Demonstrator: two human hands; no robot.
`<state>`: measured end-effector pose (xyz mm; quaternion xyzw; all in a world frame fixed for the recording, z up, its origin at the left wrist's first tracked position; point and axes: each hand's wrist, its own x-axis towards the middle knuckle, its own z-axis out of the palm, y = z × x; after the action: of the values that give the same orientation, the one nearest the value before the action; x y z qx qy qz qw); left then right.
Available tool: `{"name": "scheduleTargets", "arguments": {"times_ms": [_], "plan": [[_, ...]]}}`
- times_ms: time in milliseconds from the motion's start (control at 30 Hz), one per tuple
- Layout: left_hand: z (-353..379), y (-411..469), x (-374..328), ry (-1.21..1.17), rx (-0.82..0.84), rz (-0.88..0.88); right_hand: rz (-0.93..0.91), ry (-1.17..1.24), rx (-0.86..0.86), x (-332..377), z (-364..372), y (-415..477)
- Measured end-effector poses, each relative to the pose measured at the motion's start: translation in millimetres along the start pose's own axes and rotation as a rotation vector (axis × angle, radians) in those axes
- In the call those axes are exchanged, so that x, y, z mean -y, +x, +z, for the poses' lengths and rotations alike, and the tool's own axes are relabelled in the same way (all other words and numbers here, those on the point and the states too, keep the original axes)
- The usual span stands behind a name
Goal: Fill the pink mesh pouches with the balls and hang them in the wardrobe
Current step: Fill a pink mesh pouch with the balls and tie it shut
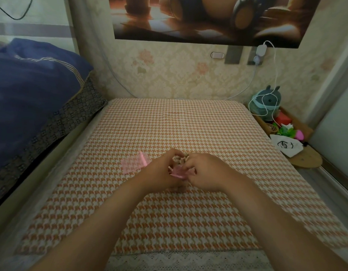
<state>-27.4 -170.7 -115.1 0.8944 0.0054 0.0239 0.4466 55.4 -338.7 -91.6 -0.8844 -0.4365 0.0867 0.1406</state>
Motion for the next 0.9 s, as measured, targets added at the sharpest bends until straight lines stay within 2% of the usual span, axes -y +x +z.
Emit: {"name": "scheduleTargets", "arguments": {"times_ms": [67, 133, 233, 300, 467, 633, 900], "plan": [[-2.2, 0.2, -0.2, 0.033, -0.014, 0.025, 0.025, 0.173, -0.029, -2.5, -2.2, -0.7], [-4.2, 1.1, -1.0, 0.104, -0.026, 0.037, 0.078, 0.271, -0.132, -7.9, -8.4, -0.8], [-4.8, 2.4, -0.9, 0.172, -0.014, 0.021, 0.187, 0.289, -0.294, -22.2, -13.1, 2.4], [-4.6, 3.1, -1.5, 0.165, -0.037, -0.004, 0.238, 0.230, -0.341, -32.8, -9.7, 6.0], [-5.4, 3.8, -8.1, 0.170, -0.139, -0.072, 0.296, 0.085, -0.266, -48.1, 13.1, 19.4], [-4.8, 5.4, -10.4, 0.213, -0.186, -0.077, 0.261, -0.013, -0.207, -47.2, 32.2, 35.0], [-11.2, 1.7, -13.5, 0.190, -0.168, -0.079, 0.289, 0.052, -0.269, -42.2, 44.1, 45.3]]}}
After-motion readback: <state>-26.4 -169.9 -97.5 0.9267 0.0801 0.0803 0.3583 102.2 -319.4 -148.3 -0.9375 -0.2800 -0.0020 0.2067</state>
